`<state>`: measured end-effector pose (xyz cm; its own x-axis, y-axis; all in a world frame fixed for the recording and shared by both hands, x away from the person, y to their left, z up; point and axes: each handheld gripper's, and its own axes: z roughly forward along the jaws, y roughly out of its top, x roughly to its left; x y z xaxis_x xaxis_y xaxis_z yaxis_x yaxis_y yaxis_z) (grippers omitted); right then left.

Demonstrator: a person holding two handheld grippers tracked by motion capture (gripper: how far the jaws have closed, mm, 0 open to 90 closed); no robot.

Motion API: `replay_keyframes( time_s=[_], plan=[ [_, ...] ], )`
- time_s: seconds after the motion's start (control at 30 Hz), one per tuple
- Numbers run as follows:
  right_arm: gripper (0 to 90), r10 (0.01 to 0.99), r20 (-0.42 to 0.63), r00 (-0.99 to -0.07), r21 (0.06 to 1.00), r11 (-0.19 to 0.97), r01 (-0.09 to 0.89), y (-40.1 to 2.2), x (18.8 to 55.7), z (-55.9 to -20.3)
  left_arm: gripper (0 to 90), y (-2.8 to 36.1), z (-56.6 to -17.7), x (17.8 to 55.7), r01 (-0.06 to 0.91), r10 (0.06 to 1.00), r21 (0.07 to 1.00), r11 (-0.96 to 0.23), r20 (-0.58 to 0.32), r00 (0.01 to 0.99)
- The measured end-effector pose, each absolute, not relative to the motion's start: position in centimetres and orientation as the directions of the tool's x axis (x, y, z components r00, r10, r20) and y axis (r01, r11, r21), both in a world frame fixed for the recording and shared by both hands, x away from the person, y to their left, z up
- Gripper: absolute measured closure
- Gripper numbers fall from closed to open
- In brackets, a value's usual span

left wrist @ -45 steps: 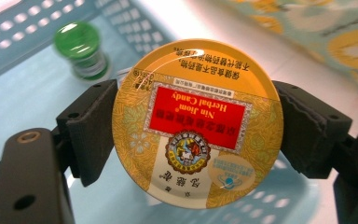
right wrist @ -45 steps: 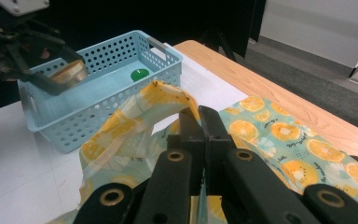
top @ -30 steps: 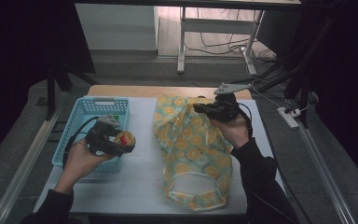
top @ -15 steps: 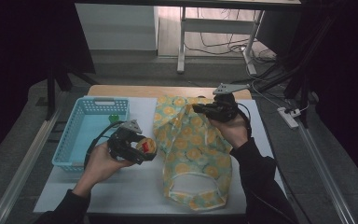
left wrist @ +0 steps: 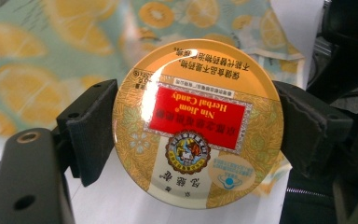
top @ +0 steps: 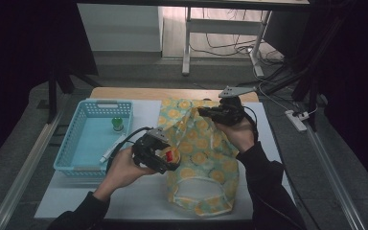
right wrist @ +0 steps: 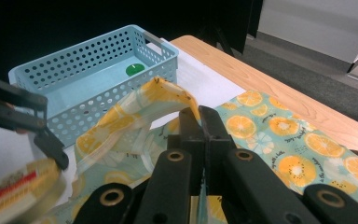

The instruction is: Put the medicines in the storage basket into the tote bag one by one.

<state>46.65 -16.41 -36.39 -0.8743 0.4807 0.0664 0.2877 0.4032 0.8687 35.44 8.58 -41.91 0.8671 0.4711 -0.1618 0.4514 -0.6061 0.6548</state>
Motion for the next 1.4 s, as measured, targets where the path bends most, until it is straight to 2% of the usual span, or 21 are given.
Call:
replay_keyframes(
  time_s=[0.67,0.8,1.23,1.4],
  plan=[
    [89.8,0.493,0.069,-0.867,0.866,0.402,0.297,-16.7,47.0,-36.7,20.3,2.9,-43.0,37.5,0.386,0.389,0.659,-0.645,-0.152,0.909],
    [89.8,0.492,0.069,-0.868,0.865,0.403,0.298,-16.7,47.1,-36.7,20.3,2.4,-43.8,38.3,0.385,0.407,0.645,-0.66,-0.123,0.905],
    [89.8,0.491,0.079,-0.868,0.861,0.405,0.308,-16.8,47.2,-37.2,20.2,2.7,-46.8,41.8,0.452,0.5,0.627,-0.635,-0.112,0.859],
    [89.8,0.492,0.084,-0.866,0.859,0.405,0.313,-16.7,47.2,-37.5,20.2,2.9,-47.5,42.7,0.454,0.527,0.622,-0.638,-0.077,0.846]
  ],
)
